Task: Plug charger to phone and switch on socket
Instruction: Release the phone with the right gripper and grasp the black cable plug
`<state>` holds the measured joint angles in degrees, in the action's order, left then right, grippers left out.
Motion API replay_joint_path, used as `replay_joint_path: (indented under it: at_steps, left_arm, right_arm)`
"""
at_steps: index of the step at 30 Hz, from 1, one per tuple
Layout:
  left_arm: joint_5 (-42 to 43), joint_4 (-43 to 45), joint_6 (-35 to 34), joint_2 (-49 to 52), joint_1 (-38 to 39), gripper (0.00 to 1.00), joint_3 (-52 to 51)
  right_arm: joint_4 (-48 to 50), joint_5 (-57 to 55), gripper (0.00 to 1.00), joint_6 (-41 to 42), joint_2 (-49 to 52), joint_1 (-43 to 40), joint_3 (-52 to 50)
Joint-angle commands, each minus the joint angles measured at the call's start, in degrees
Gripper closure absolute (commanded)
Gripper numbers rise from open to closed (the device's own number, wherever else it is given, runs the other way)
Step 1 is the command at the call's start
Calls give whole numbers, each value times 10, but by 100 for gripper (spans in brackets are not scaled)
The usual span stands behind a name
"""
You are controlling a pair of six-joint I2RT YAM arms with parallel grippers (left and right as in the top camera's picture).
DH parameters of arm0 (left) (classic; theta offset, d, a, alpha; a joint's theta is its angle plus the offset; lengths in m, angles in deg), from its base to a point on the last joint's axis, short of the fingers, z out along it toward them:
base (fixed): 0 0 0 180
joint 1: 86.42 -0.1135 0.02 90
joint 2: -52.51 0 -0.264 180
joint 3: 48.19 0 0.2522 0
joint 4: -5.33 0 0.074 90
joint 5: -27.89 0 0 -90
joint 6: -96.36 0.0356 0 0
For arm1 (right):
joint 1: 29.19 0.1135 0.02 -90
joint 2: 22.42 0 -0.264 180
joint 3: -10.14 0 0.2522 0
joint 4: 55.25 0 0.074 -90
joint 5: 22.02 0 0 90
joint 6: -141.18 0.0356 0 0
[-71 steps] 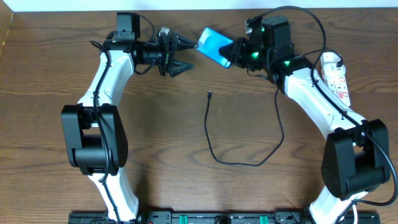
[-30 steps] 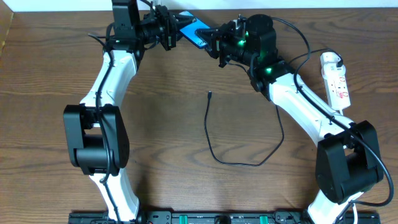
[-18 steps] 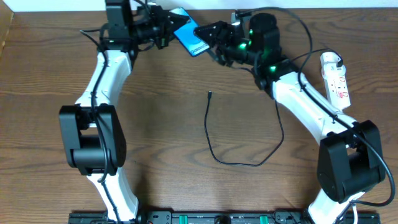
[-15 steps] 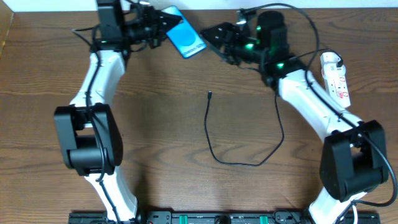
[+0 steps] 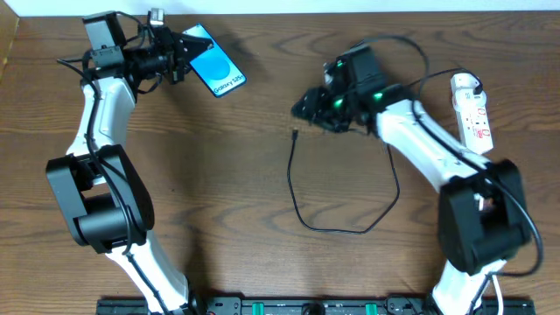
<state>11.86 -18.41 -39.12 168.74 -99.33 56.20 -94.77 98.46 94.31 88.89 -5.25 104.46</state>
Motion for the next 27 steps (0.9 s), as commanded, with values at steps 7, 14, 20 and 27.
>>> replay_joint_path:
  at_steps: [7, 14, 20, 27]
  left_arm:
    - [19, -28, 16, -12, 1, 93, -4]
    - [19, -29, 18, -12, 1, 92, -4]
    - [19, -29, 20, -12, 1, 93, -4]
    - [19, -33, 20, -12, 1, 92, -4]
  right_arm:
    - [1, -9, 58, 5, 88, 12, 2]
    - [16, -5, 59, 17, 126, 41, 2]
    - [23, -37, 64, 36, 146, 58, 2]
    - [99, -21, 99, -40, 160, 51, 2]
